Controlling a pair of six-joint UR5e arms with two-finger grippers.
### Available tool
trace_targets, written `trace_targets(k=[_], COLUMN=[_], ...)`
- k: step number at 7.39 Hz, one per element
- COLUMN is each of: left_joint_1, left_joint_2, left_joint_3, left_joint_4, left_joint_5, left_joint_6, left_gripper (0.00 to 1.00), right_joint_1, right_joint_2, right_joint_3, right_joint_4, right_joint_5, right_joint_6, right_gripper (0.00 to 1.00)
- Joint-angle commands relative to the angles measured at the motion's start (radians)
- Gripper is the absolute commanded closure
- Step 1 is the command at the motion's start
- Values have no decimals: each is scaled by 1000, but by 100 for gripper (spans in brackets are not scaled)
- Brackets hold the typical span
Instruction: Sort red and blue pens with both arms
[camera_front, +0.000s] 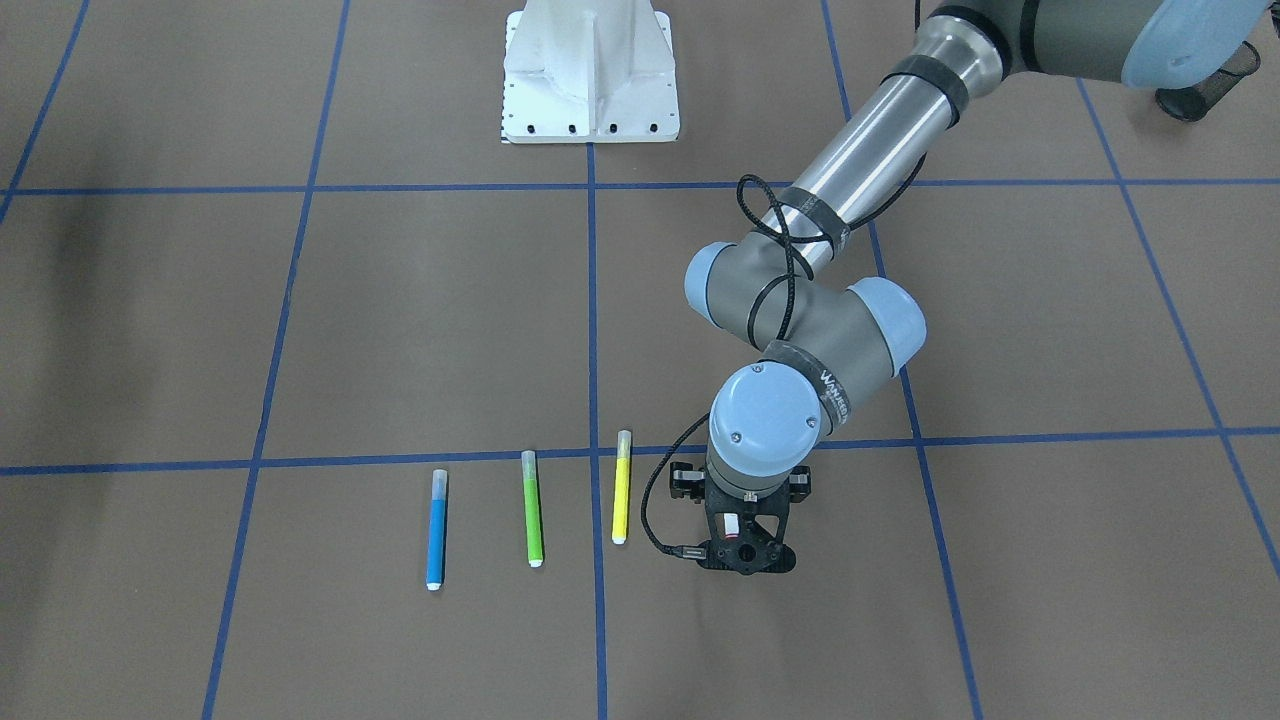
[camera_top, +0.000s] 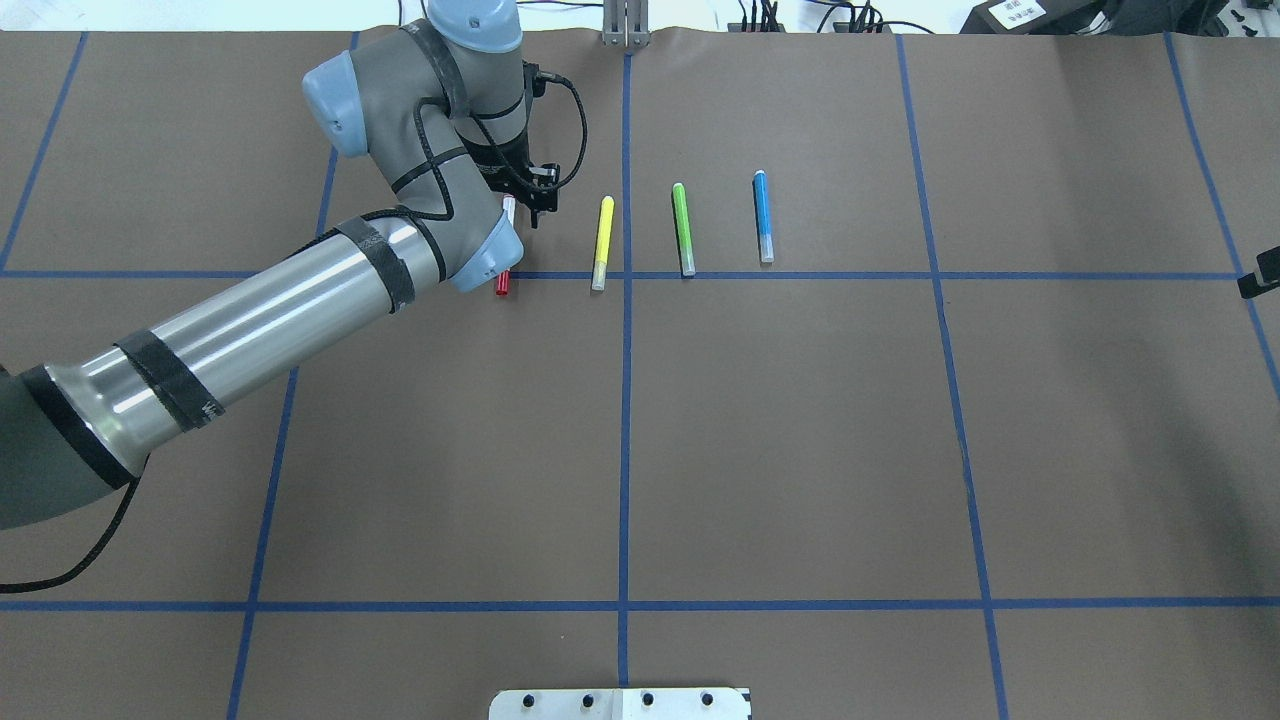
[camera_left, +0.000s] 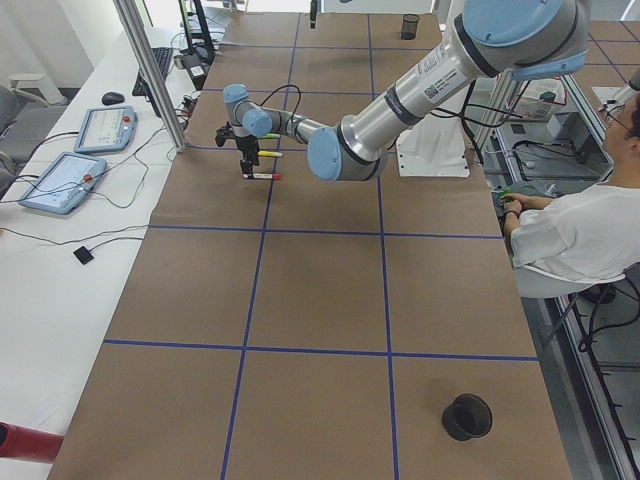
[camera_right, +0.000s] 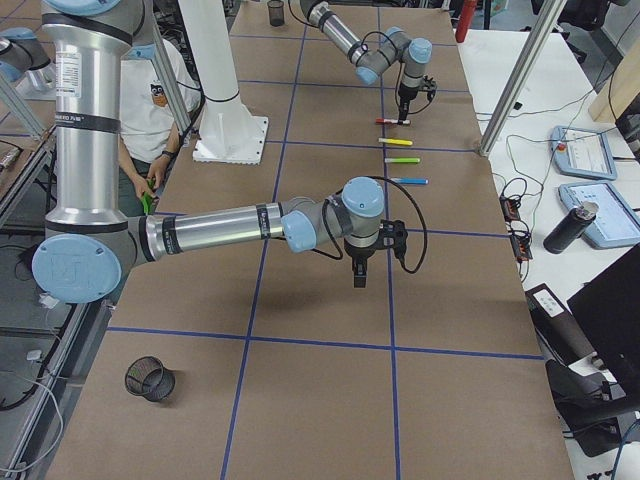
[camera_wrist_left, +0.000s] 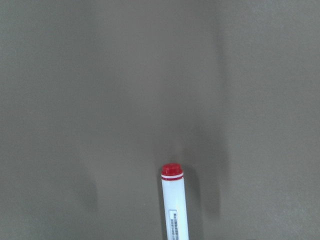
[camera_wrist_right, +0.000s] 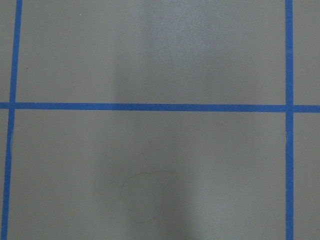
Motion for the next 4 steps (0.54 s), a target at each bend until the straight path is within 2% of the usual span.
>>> trace_targets(k=[1, 3, 4], left_joint_1=[8, 8, 8], left_joint_2=[-1, -2, -2], left_joint_3=[33, 33, 35], left_joint_4=[-52, -51, -49], left_joint_5=[3, 3, 3], left_joint_6=[-3, -11, -11], left_gripper=[21, 43, 44], right_joint_1=[0, 0, 0], right_joint_2=[-1, -1, -1], right_joint_3=[1, -1, -1], right_joint_4=[0, 0, 0], right_joint_5=[2, 2, 2], right_joint_6=[2, 2, 2], right_gripper=[0, 0, 0])
